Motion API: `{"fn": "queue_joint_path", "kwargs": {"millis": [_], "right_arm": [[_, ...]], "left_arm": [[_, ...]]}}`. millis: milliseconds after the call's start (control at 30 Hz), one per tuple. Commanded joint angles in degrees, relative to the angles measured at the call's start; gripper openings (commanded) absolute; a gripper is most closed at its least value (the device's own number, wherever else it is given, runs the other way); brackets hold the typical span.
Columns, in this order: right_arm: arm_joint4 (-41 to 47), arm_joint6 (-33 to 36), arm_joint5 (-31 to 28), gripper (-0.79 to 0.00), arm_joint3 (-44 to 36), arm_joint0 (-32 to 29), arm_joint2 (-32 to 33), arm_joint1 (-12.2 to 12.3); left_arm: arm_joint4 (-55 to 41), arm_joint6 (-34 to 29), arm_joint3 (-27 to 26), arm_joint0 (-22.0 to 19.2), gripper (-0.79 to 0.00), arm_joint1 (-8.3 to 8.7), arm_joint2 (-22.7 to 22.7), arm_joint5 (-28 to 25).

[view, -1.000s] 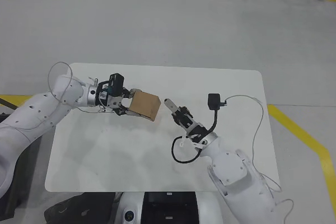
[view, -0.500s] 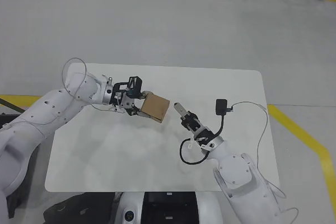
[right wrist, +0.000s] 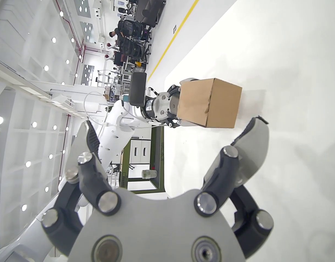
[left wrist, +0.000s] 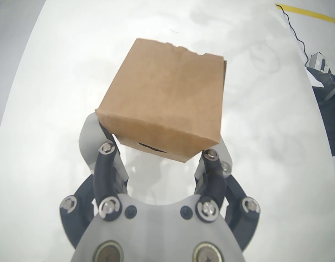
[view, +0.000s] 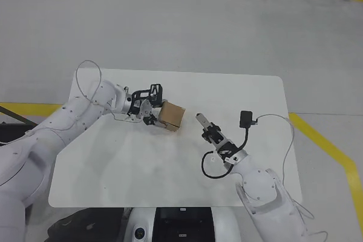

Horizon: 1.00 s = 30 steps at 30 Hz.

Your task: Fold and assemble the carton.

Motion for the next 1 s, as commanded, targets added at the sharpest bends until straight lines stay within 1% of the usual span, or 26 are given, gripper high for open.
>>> {"fn": "queue_joint_path", "kwargs": {"millis": [0, 167, 233, 333, 433, 567, 700, 800, 967], "right_arm": [[0.0, 0.2, -0.1, 0.0, -0.2, -0.3, 0.3, 0.1], [0.2, 0.5, -0.8, 0.0, -0.5, -1.0, 1.0, 0.3], [0.3, 0.6, -1.1, 0.0, -0.6, -1.1, 1.2, 0.3], [-0.9, 1.5, -2.6, 0.0, -0.6, -1.2, 1.4, 0.5], [-3.6, 3.1, -4.9, 0.0, -0.5, -1.1, 1.7, 0.9], [-8.5, 4.1, -7.9, 0.0, -0.6, -1.0, 2.0, 1.3], [-14.7, 3.0, -8.7, 0.0, -1.3, -1.2, 2.1, 1.6], [-20.3, 0.5, -8.3, 0.0, -2.5, -1.9, 2.7, 1.9], [-27.4, -3.3, -6.5, 0.0, -4.9, -3.6, 4.7, 2.2]], "left_arm": [[-1.0, -0.3, 0.4, 0.0, 0.0, -0.02, 0.0, 0.0], [-2.3, 0.4, 0.6, -0.5, 0.0, 0.62, 0.0, 0.0], [-2.1, 2.7, 0.4, -0.9, 0.0, 1.3, 0.0, 0.0], [-0.7, 7.3, -0.3, -1.8, 0.0, 2.83, 0.0, 0.0], [2.0, 13.7, -2.0, -2.9, 0.0, 4.94, 0.0, 0.0], [5.2, 23.4, -3.8, -4.1, 0.0, 8.25, -0.1, 0.0], [8.6, 30.9, -4.9, -4.7, 0.0, 11.6, -1.1, 0.0], [9.3, 31.7, -7.2, -4.6, 0.0, 14.11, -2.9, 0.0], [9.4, 31.7, -11.9, -2.9, 0.0, 18.36, -6.2, 0.0]]}}
